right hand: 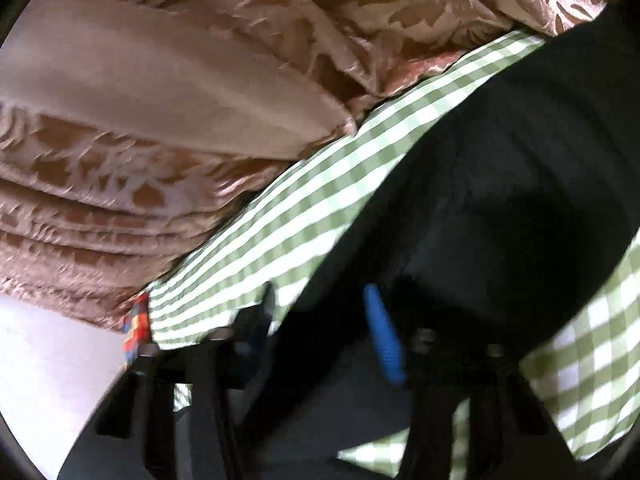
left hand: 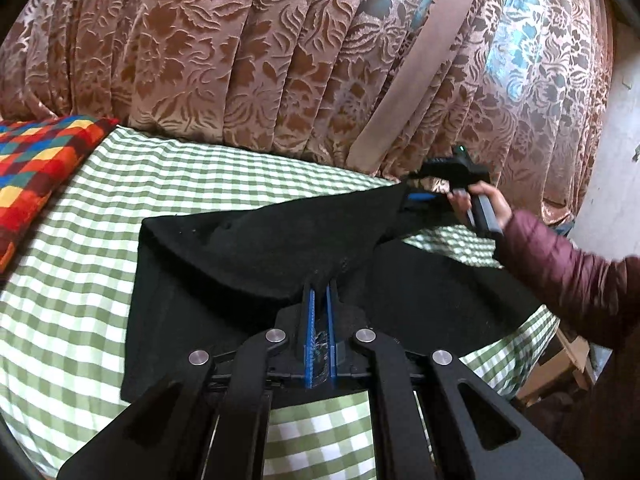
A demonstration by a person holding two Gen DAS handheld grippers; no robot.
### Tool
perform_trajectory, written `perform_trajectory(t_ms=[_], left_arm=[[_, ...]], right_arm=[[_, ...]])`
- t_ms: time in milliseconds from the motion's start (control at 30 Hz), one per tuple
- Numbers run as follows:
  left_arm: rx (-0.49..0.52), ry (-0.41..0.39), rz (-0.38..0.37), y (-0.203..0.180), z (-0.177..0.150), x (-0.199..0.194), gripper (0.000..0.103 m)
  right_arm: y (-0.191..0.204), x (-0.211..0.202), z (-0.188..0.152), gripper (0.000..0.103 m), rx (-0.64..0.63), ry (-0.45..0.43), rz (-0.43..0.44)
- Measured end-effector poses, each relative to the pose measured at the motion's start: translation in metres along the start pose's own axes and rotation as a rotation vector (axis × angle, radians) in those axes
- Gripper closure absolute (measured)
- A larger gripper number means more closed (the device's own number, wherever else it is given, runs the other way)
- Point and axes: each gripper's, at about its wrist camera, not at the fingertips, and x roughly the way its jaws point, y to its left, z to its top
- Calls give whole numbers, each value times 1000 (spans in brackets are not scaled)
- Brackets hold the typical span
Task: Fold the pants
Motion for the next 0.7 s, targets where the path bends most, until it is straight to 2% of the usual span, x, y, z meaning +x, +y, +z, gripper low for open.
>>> perform_trajectory(t_ms=[33, 167, 200, 300, 367, 433, 500, 567, 700], left_arm=[[-2, 5, 9, 3, 0, 0, 99], [-28, -25, 74, 19, 17, 2, 99], [-34, -47, 138, 26, 30, 5, 99], [-63, -144, 263, 48, 72, 9, 100], [-90, -228, 317, 61, 101, 6, 101], [-87, -261, 349, 66, 114, 3, 102], [-91, -275, 344, 68, 114, -3, 102], [-95, -266, 340, 68, 102, -9, 102], [-184, -208, 313, 79, 48, -24, 102]], right_arm=[[0, 2, 2, 91, -9, -6, -23], [9, -11, -5, 95, -95, -42, -48], [11, -18, -7, 95, -105, -50, -37], [18, -52, -20, 95, -146, -99, 45], [24, -83, -37, 95, -194, -135, 114], [26, -108, -58, 95, -242, -157, 153], [22, -133, -90, 95, -293, -165, 178], [11, -145, -121, 95, -311, -137, 198], [-17, -142, -185, 95, -319, -34, 180]])
